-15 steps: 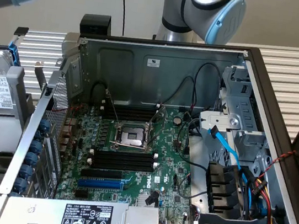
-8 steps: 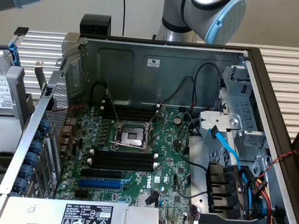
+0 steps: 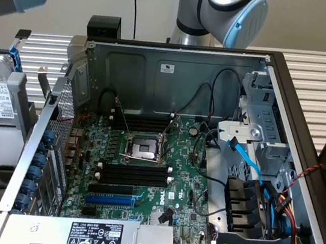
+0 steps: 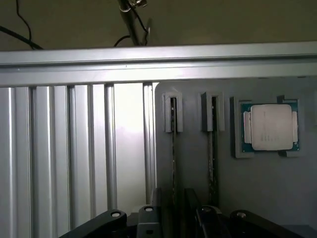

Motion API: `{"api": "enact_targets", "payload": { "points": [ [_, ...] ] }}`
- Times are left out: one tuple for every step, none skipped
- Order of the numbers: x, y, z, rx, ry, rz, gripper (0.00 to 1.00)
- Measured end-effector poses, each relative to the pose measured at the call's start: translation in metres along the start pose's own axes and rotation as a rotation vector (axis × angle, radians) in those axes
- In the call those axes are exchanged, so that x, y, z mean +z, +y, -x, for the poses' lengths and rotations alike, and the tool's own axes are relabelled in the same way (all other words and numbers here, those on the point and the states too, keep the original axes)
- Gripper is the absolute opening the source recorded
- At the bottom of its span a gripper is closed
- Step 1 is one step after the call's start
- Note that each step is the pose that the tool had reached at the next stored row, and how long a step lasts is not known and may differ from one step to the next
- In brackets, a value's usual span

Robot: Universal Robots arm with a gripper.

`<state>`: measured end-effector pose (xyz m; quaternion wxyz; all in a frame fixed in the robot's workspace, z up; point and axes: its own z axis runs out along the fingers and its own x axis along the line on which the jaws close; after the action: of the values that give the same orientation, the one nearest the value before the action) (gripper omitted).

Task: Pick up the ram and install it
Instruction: 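Pick up the ram and move it above insertion slot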

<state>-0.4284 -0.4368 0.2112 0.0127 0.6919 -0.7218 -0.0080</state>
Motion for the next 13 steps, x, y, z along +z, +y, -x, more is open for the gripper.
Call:
{"api": "enact_targets", "payload": {
  "points": [
    [0.0007,0.0,0.0,-0.002,0.0001,-0.0016,0.33],
    [0.0012,0.0001,0.0,-0.004,0.0001,-0.0025,0.33],
    [0.0014,0.0001,0.0,-0.004,0.0002,-0.0024,0.33],
    [0.0014,0.0,0.0001,-0.005,0.0002,-0.0024,0.33],
    [0.0014,0.0001,0.0001,-0.006,-0.0002,-0.0029,0.33],
    [0.0015,0.0,0.0002,-0.007,-0.0008,-0.0041,0.33],
    [0.0017,0.0001,0.0003,-0.009,-0.001,-0.0061,0.33],
    [0.0019,0.0001,0.0004,-0.01,-0.0009,-0.0089,0.33],
    [0.0024,0.0,0.0005,-0.011,-0.0012,-0.011,0.33],
    [0.003,0.0,0.0006,-0.012,-0.0011,-0.0127,0.33],
    [0.0035,0.0,0.001,-0.014,-0.0011,-0.0138,0.33],
    [0.0039,0.0,0.0013,-0.015,-0.0011,-0.0142,0.33],
    [0.0043,0.0,0.0016,-0.017,-0.0017,-0.0142,0.33]
  ]
}}
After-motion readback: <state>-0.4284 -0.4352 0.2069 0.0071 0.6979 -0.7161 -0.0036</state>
